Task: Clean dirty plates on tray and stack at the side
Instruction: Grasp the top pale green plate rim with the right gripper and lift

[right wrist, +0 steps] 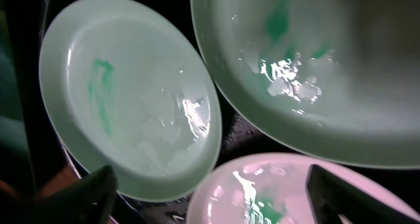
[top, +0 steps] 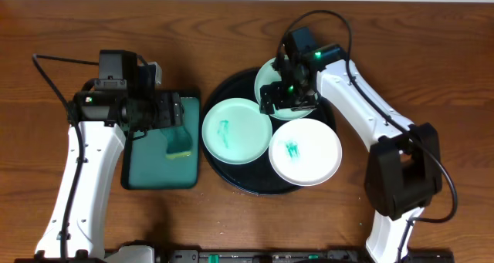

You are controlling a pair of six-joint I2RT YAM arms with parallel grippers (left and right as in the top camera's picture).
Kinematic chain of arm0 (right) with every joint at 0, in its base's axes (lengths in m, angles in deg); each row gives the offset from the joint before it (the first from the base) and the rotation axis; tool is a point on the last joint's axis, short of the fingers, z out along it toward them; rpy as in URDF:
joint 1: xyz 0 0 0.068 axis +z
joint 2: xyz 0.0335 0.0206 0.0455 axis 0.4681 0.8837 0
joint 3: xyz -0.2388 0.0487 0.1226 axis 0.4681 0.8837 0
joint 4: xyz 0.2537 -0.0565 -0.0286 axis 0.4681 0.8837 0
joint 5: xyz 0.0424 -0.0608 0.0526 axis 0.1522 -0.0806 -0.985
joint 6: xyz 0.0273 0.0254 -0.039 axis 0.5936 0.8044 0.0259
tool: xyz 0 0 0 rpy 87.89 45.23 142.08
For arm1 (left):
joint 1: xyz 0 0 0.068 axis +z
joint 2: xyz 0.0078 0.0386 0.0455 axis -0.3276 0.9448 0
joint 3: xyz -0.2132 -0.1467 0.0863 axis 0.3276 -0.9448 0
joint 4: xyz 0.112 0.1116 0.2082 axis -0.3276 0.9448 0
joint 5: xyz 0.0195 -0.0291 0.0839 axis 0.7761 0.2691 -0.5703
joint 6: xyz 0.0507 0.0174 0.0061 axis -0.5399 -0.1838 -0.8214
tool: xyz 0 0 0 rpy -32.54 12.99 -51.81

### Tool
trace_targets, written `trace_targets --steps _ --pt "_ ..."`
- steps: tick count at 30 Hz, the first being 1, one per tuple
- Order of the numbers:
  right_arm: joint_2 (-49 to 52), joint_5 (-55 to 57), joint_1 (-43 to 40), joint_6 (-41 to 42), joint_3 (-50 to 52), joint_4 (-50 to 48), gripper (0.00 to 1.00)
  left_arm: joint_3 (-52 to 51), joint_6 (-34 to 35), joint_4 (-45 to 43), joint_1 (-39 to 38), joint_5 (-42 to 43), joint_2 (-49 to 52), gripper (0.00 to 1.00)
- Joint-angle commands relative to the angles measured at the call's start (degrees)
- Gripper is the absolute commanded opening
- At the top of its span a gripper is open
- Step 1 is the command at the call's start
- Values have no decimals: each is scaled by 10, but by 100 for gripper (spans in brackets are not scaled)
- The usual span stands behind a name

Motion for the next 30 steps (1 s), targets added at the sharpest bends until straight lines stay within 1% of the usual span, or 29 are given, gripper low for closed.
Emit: trace_targets --steps 1,4,8,12,15,18,21,25,30 --pt "2 -41 2 -18 -8 -5 99 3 -6 3 0 -5 1 83" --pt "2 -68 2 -12 -8 1 99 3 -6 3 0 -5 1 83" --pt "3 -73 7 15 -8 10 98 3 -6 3 0 -5 1 84" --pt "3 -47 22 30 -5 11 87 3 -6 3 0 -5 1 83" --pt "3 -18 34 53 2 2 85 3 -6 3 0 -5 1 83" --pt "3 -17 39 54 10 -10 79 3 -6 3 0 -5 1 83" --pt "3 -16 40 64 21 -22 75 3 -5 3 0 -5 1 83" --pt "3 -8 40 97 50 -48 75 3 -5 4 0 -5 1 83" --pt "3 -16 39 96 84 -85 76 3 -5 6 0 -5 1 83"
